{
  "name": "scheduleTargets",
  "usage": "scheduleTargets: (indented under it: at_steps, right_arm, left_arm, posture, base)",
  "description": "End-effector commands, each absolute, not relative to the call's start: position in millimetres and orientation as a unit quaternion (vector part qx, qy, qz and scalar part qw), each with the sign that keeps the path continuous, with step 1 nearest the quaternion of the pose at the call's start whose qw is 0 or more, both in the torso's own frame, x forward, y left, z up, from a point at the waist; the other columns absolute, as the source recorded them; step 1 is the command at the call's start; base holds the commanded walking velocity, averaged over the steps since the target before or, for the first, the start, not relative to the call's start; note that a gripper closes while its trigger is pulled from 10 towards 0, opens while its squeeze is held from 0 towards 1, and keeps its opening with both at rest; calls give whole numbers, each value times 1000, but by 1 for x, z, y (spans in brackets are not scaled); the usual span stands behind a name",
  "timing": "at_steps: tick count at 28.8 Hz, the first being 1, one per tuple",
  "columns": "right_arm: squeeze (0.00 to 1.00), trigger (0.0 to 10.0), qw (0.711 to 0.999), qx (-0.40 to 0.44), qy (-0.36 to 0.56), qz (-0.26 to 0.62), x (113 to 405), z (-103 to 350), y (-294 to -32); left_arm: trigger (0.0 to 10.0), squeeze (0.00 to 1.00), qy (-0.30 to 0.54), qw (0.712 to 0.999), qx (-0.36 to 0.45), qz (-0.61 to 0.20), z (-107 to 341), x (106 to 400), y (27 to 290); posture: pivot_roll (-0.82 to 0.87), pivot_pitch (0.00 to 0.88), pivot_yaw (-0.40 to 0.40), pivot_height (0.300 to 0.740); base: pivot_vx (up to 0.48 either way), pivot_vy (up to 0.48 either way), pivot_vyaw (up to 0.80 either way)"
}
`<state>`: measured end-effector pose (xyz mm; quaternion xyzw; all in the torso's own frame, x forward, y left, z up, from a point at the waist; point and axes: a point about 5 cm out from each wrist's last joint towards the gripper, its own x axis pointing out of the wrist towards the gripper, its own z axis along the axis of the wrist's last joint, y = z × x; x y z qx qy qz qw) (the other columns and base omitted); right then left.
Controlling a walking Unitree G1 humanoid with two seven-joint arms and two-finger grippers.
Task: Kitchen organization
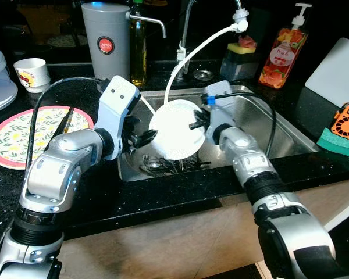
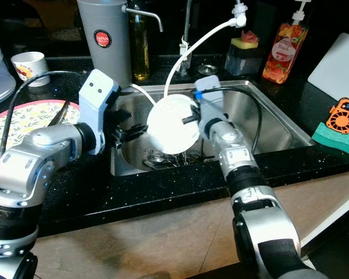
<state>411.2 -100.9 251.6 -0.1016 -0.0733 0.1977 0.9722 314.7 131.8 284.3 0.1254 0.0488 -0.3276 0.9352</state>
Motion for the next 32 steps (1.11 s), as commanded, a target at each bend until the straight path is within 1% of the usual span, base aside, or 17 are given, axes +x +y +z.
scheduleTargets:
  at_steps: [1,5,9,13,14,15,16,17,19,20,21,22,24,27,28,29,32]
  right_arm:
    - [0,10000,972,-111,-69,195,411,243,-100]
    - [0,10000,972,-103,-64,202,410,239,-96]
    - [0,10000,966,-90,-50,237,408,233,-85]
    - [0,10000,966,-91,-48,238,408,231,-85]
    - [345,10000,966,-91,-48,238,408,231,-85]
    - [345,10000,966,-91,-48,238,408,231,-85]
    - [627,10000,966,-90,-48,238,408,231,-86]
    - [1000,10000,966,-86,-47,239,408,231,-86]
    - [1000,10000,966,-84,-47,240,408,231,-86]
    - [788,10000,966,-85,-48,240,408,232,-87]
    - [788,10000,966,-85,-48,240,408,232,-87]
    - [0,10000,966,-86,-49,238,408,233,-87]
    - [0,10000,968,-84,-53,232,409,235,-90]
    - [0,10000,972,-70,-71,213,410,244,-96]
    - [0,10000,972,-70,-71,213,410,244,-96]
    - [0,10000,973,-64,-75,208,410,246,-97]
    - [0,10000,975,-43,-96,196,411,260,-104]
  left_arm:
    - [10000,0,49,929,138,-340,289,311,129]
    - [10000,0,52,930,133,-338,290,309,128]
    - [10000,0,66,931,134,-334,288,307,130]
    - [10000,0,74,930,133,-334,286,306,130]
    - [10000,0,76,930,135,-334,285,306,130]
    - [10000,0,76,930,135,-334,285,306,130]
    - [10000,0,78,929,137,-335,285,306,130]
    - [10000,0,79,929,138,-334,285,305,130]
    - [10000,0,79,929,138,-334,285,305,130]
    - [10000,0,80,931,137,-330,285,306,130]
    - [10000,0,80,931,137,-330,285,306,130]
    - [10000,0,80,934,134,-322,285,306,130]
    - [10000,0,78,942,129,-299,286,309,132]
    - [10000,0,64,962,122,-235,293,318,141]
    - [10000,0,64,962,122,-235,293,318,141]
    - [10000,0,60,966,121,-218,295,320,144]
    - [10000,0,30,988,120,-90,308,334,168]
  posture:
    - [-17,97,-62,740]
    - [-16,101,-64,740]
    - [-16,105,-66,740]
    - [-17,105,-66,740]
    - [-18,105,-65,740]
    - [-18,105,-65,740]
    - [-18,105,-65,740]
    - [-19,105,-64,740]
    - [-19,105,-64,740]
    - [-20,104,-65,740]
    - [-20,104,-65,740]
    - [-19,103,-65,740]
    - [-19,104,-66,740]
    - [-18,105,-67,740]
    - [-18,105,-67,740]
    - [-18,105,-66,740]
    - [-19,105,-64,740]
  base:
    - [0,0,0]
    - [0,0,0]
    - [0,0,0]
    - [0,0,0]
    - [0,0,0]
    - [0,0,0]
    - [0,0,0]
    - [0,0,0]
    - [0,0,0]
    - [0,0,0]
    - [0,0,0]
    - [0,0,0]
    - [0,0,0]
    - [0,0,0]
    - [0,0,0]
    - [0,0,0]
    - [0,0,0]
